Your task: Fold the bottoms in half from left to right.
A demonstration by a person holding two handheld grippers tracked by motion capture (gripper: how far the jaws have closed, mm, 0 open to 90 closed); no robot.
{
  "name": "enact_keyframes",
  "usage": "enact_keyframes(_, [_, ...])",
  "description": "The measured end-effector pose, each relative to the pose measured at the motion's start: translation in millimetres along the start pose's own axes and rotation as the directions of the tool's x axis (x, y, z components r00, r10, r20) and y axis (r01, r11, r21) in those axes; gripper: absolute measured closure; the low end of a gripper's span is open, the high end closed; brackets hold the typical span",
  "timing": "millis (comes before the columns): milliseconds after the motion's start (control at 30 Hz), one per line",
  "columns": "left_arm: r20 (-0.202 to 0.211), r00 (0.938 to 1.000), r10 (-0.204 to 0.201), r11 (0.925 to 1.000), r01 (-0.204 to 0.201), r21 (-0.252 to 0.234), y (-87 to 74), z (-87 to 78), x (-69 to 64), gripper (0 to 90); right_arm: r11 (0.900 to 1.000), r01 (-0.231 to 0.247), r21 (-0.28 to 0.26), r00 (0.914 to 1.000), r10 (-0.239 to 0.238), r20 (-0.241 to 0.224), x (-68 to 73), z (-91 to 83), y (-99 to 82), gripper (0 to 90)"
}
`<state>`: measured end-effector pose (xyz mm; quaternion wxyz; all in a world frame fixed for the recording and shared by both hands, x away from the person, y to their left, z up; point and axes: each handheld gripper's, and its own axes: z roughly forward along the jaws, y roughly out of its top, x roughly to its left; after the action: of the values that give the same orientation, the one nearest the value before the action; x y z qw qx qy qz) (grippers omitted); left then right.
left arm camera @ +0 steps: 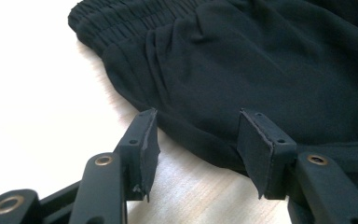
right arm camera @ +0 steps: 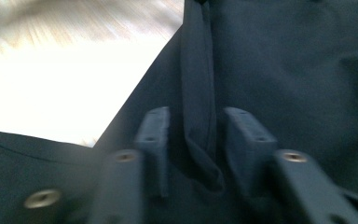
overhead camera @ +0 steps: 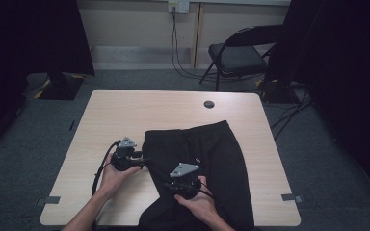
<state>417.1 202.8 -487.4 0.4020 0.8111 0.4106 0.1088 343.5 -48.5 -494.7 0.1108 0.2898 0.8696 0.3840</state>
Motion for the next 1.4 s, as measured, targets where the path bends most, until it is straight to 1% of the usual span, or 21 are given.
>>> enact_keyframes(167, [-0.009,0.9998,-0.016,0.9998,0.017,0.009,1.4,-2.2,2.0,45.4,0.9995,0.001,0.031,0.9994,0.0,-0.034,3.9,-9.1,-4.2,78.7])
enact_keyframes(300, [-0.032,0.9995,0.008,0.9999,-0.008,0.008,7.3,-2.5,1.9,42.2,0.999,0.018,0.04,0.9982,-0.015,-0.058,11.1,-11.7,-5.6,82.8])
enact_keyframes(367, [-0.023,0.9997,-0.009,1.0,0.009,0.001,9.8,-2.4,3.7,41.3,0.9991,0.024,0.036,0.9979,-0.022,-0.061,13.9,-11.2,-5.7,84.6])
enact_keyframes(467, [-0.026,0.9972,-0.07,0.9962,0.069,-0.053,16.0,0.7,9.4,39.4,0.9993,0.015,0.035,0.997,-0.012,-0.077,16.7,-10.7,-5.6,85.2])
enact_keyframes(500, [-0.05,0.9964,-0.068,0.9974,0.067,-0.028,14.1,6.0,12.6,38.8,0.999,0.027,0.034,0.9964,-0.025,-0.081,21.2,-10.0,-5.4,84.6])
enact_keyframes(533, [-0.05,0.9964,-0.068,0.9974,0.067,-0.028,14.1,6.0,12.6,38.7,0.999,0.027,0.034,0.9964,-0.025,-0.081,21.2,-10.0,-5.4,84.6])
enact_keyframes(567, [-0.063,0.9948,-0.08,0.9968,0.08,0.003,12.0,10.1,15.0,38.7,0.999,0.033,0.03,0.9958,-0.03,-0.086,23.9,-9.0,-5.3,83.8])
enact_keyframes(633, [-0.068,0.9953,-0.069,0.9971,0.071,0.028,9.9,13.8,17.6,38.7,0.9991,0.031,0.029,0.9954,-0.028,-0.091,24.4,-8.5,-5.3,83.3])
enact_keyframes(700, [-0.066,0.9955,-0.068,0.9975,0.069,0.015,9.9,14.8,18.4,39.7,0.9993,0.029,0.025,0.9949,-0.026,-0.098,24.8,-7.4,-4.9,83.0])
enact_keyframes(767, [-0.088,0.9956,-0.033,0.9994,0.034,0.01,10.4,18.3,17.4,41.0,0.9995,0.028,0.016,0.9946,-0.026,-0.1,26.2,-5.3,-4.3,82.9])
enact_keyframes(833, [-0.088,0.9956,-0.033,0.9994,0.034,0.005,10.6,19.4,16.9,43.4,0.9996,0.026,0.013,0.9945,-0.024,-0.102,27.4,-4.1,-3.6,82.4])
enact_keyframes(900, [-0.081,0.9965,-0.023,0.9997,0.023,-0.001,11.1,22.0,13.3,44.8,0.9994,0.033,0.01,0.9935,-0.032,-0.109,30.8,-1.0,-1.2,78.5])
enact_keyframes(933, [-0.089,0.996,0.003,1.0,-0.002,0.007,11.3,22.8,10.3,44.8,0.9994,0.034,0.009,0.9935,-0.032,-0.109,32.6,0.3,-0.1,76.0])
enact_keyframes(967, [-0.12,0.9912,0.055,0.9983,-0.052,0.026,11.8,23.2,7.4,46.6,0.9993,0.037,0.007,0.9934,-0.036,-0.108,34.3,1.5,0.7,73.5])
enact_keyframes(1033, [-0.112,0.9913,0.069,0.9974,-0.067,0.027,12.1,23.8,5.5,53.0,0.999,0.044,0.008,0.9932,-0.043,-0.108,37.9,2.5,1.9,68.8])
enact_keyframes(1167, [-0.105,0.9928,0.057,0.9983,-0.055,0.018,11.8,22.7,9.1,69.2,0.9987,0.042,0.028,0.9945,-0.039,-0.098,41.3,0.2,1.9,60.4])
enact_keyframes(1200, [-0.106,0.9936,0.039,0.9992,-0.038,0.017,12.1,22.0,11.8,73.4,0.999,0.033,0.031,0.9949,-0.03,-0.096,41.9,-1.1,0.8,58.3])
enact_keyframes(1233, [-0.104,0.9943,0.024,0.9996,-0.023,0.013,12.4,22.0,13.4,73.4,0.999,0.033,0.031,0.9949,-0.03,-0.096,41.9,-1.1,0.8,58.3])
enact_keyframes(1300, [-0.076,0.997,0.01,0.9983,-0.006,0.059,18.6,22.3,16.1,82.4,0.9992,0.033,0.022,0.9949,-0.031,-0.096,43.3,-5.0,-4.0,59.3])
enact_keyframes(1333, [-0.076,0.997,0.01,0.9983,-0.006,0.059,18.6,22.3,16.1,84.7,0.9992,0.033,0.022,0.9949,-0.031,-0.096,43.3,-5.0,-4.0,59.3])
enact_keyframes(1400, [-0.062,0.9975,-0.034,0.9987,0.036,0.035,18.6,25.4,16.6,86.7,0.9994,0.024,0.024,0.9955,-0.021,-0.093,45.4,-6.2,-4.5,66.0])
